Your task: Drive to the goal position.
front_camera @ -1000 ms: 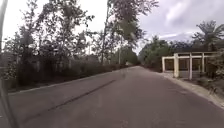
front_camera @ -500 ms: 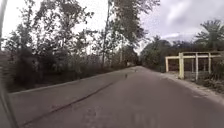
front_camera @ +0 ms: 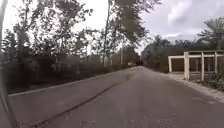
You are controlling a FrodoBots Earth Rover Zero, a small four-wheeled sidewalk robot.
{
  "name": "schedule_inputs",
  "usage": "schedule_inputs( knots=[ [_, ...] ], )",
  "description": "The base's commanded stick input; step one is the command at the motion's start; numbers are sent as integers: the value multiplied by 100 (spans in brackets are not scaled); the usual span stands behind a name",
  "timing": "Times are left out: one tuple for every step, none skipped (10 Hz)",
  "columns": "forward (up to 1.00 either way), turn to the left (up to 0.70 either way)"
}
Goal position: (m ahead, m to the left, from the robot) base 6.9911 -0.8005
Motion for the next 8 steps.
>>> schedule_inputs(
  knots=[
    [70, 2],
    [70, 0],
    [70, 0],
    [70, 0],
    [70, 0],
    [70, 0],
    [70, -4],
    [70, -9]
  ],
)
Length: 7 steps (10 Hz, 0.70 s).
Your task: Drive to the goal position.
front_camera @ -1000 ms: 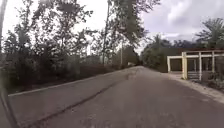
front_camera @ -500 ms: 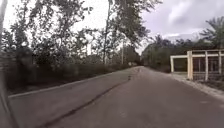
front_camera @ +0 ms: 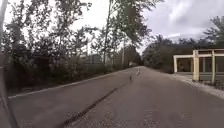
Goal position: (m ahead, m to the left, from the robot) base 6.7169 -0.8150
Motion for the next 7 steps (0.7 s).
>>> schedule_inputs(
  knots=[
    [70, -15],
    [70, -20],
    [70, -25],
    [70, 0],
    [70, 0],
    [70, 0],
    [70, 0]
  ],
)
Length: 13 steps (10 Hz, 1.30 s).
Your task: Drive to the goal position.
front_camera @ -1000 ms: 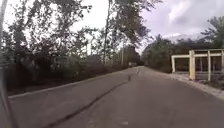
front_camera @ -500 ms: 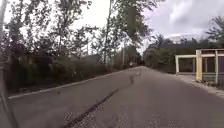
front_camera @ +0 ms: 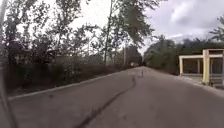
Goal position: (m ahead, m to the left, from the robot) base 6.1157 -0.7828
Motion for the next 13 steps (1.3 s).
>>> schedule_inputs(
  knots=[
    [70, 0],
    [70, -14],
    [70, -28],
    [70, -28],
    [70, -28],
    [70, -28],
    [70, -7],
    [70, 0],
    [70, 0],
    [70, 0],
    [70, 0],
    [70, 0],
    [70, 0]
  ],
)
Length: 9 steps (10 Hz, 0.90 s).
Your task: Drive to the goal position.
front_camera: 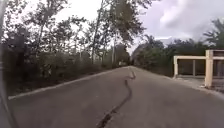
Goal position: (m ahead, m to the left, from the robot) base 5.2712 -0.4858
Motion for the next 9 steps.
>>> schedule_inputs(
  knots=[
    [70, 0],
    [70, 0],
    [70, 0],
    [70, 0],
    [70, 0],
    [70, 0],
    [70, 0],
    [70, 0],
    [70, 0]
  ],
)
